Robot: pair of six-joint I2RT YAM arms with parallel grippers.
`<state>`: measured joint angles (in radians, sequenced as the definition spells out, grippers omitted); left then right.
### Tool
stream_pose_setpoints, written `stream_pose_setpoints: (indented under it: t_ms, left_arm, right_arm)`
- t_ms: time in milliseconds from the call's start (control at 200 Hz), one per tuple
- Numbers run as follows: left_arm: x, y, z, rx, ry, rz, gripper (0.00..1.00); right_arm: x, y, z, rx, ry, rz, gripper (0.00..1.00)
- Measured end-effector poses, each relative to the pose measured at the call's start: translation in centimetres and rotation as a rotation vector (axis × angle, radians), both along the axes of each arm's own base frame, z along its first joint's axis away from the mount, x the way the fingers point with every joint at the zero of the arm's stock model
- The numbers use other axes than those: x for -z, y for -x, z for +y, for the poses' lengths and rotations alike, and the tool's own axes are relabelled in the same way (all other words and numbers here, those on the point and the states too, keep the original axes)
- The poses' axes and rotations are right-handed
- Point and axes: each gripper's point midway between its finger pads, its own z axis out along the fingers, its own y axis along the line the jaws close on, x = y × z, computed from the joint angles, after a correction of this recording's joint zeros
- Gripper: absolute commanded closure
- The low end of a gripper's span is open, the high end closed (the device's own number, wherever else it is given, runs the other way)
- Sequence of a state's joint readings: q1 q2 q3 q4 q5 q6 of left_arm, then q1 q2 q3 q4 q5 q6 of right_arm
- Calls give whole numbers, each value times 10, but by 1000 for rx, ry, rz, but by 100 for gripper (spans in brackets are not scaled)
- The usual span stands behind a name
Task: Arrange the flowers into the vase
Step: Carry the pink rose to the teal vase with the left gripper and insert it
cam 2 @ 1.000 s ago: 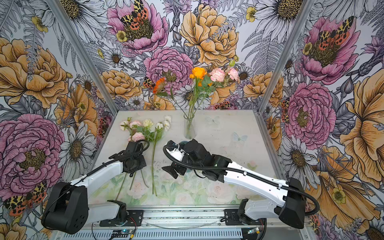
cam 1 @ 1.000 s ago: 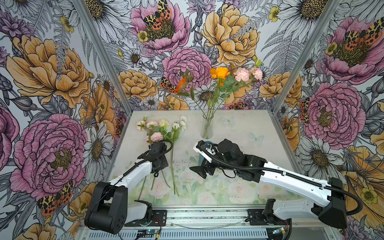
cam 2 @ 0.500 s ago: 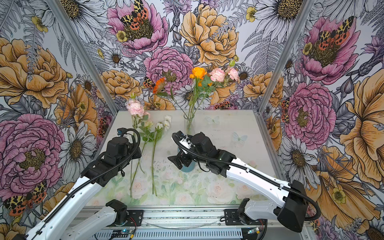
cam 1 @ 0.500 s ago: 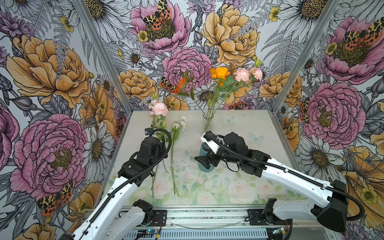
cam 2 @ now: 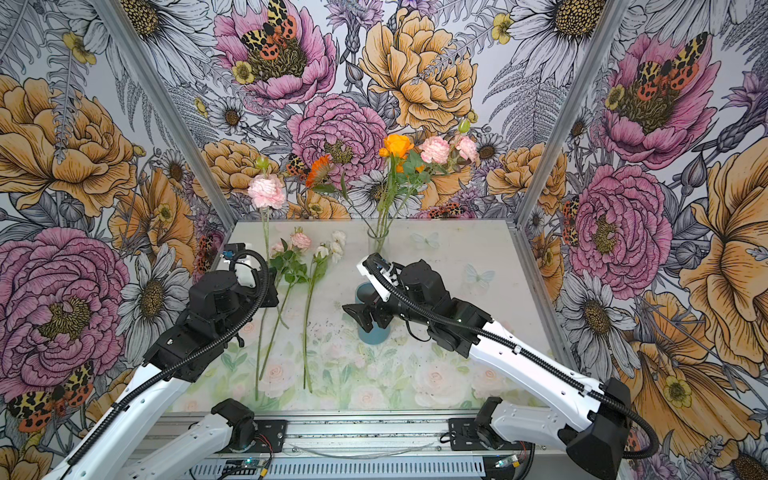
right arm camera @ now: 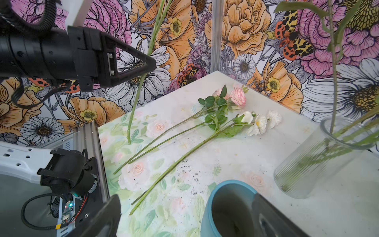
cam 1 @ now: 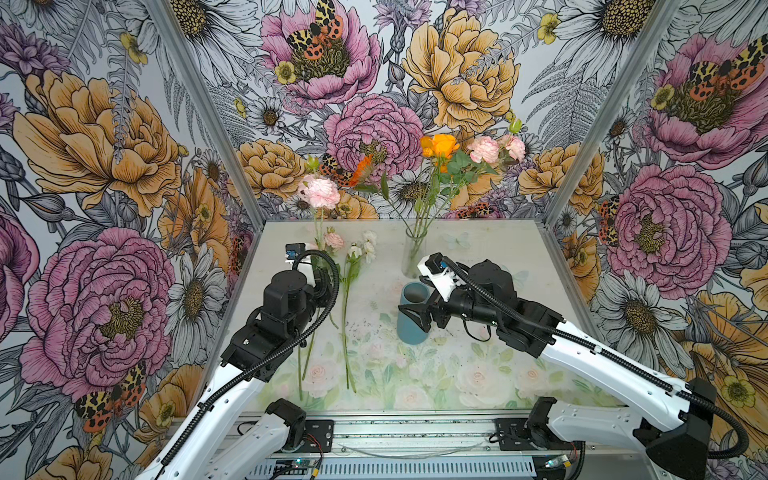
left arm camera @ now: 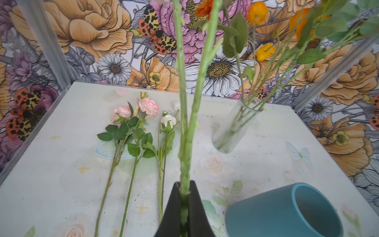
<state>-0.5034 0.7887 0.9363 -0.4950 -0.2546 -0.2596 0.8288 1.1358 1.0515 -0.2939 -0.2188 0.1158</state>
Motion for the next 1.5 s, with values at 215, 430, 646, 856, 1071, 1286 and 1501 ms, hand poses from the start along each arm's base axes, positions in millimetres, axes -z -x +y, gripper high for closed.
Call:
stream_pose_setpoints:
  t_ms: [215, 430, 646, 856, 1071, 1286, 1501]
  left_arm:
    - [-64, 15, -78, 271, 53, -273, 100]
    - [-78, 12, -148, 414, 65, -479, 100]
    - [-67, -12, -185, 432, 63, -578, 100]
    - [-58, -17, -194, 435, 77, -623, 100]
    - [-22, -6, -200, 474, 77, -588, 100]
    - [19, 9, -205, 516, 53, -531, 100]
    - [53, 7, -200, 490, 24, -491, 100]
  right_arm:
    - [6, -17, -29, 92, -20, 33, 0]
    - [1, -13, -49, 118, -70, 50, 0]
    - [-2, -1, -62, 130, -113, 58, 0]
    - [-2, -1, -68, 148, -126, 65, 0]
    - [3, -4, -68, 151, -119, 78, 1]
    - [16, -9, -62, 145, -93, 113, 1]
    - [19, -10, -61, 142, -87, 122, 1]
